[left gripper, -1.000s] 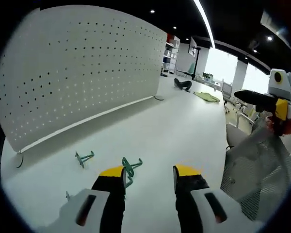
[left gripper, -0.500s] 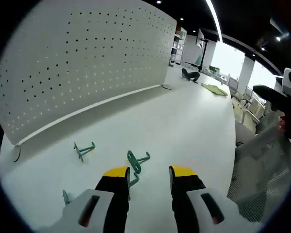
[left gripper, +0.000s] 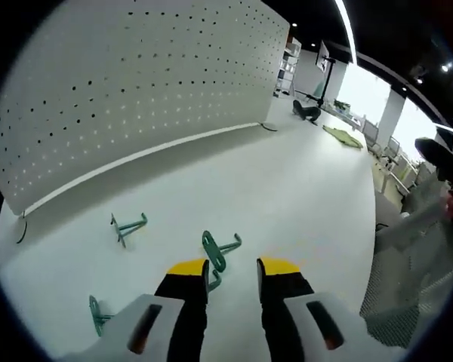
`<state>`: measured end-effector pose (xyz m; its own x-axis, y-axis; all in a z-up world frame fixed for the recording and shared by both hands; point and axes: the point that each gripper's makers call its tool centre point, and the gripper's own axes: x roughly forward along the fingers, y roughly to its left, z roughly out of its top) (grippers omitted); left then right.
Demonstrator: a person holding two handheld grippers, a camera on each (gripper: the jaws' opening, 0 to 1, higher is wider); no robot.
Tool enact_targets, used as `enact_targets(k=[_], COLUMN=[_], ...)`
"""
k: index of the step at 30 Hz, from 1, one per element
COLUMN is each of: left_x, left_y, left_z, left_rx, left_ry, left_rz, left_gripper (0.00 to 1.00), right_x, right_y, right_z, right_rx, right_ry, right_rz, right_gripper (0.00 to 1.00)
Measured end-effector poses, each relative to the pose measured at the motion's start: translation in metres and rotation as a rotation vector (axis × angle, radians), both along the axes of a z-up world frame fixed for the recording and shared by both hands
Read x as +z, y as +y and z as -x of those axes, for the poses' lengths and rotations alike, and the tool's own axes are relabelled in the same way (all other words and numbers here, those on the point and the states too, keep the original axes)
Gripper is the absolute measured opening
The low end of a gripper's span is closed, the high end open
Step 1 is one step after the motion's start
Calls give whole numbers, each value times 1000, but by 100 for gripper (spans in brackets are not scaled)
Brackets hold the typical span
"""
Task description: Insert the hook assembly into the mounting plate slot until the hook locks in place.
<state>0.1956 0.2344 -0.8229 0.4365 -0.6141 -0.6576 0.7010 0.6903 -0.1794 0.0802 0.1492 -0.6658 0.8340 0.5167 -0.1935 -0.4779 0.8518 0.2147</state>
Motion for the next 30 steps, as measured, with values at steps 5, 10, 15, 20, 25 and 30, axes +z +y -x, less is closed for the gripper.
enact_targets(k=[5, 10, 15, 20, 25, 30], left_x=[-7, -14, -18, -24, -29, -29], left_y=[-2, -3, -4, -5, -1, -5], left_z=[-3, -5, -8, -11, -15, -18], left_rx=[7, 20, 37, 53, 85, 83], left_ry=[1, 20, 30, 41, 62, 55], left_rz=[-23, -42, -50, -58, -64, -56], left_gripper=[23, 22, 19, 20, 19, 15], right_x=[-2, -2, -3, -3, -4, -3], right_y=[0, 1, 2, -1, -4, -4], right_z=[0, -1, -2, -1, -2, -4], right_rx=[3, 5, 10, 0, -8, -10], right_ry=[7, 7, 9, 10, 12, 9], right_rz=[-4, -7, -3, -7, -7, -8], right_gripper=[57, 57, 57, 57, 56, 56])
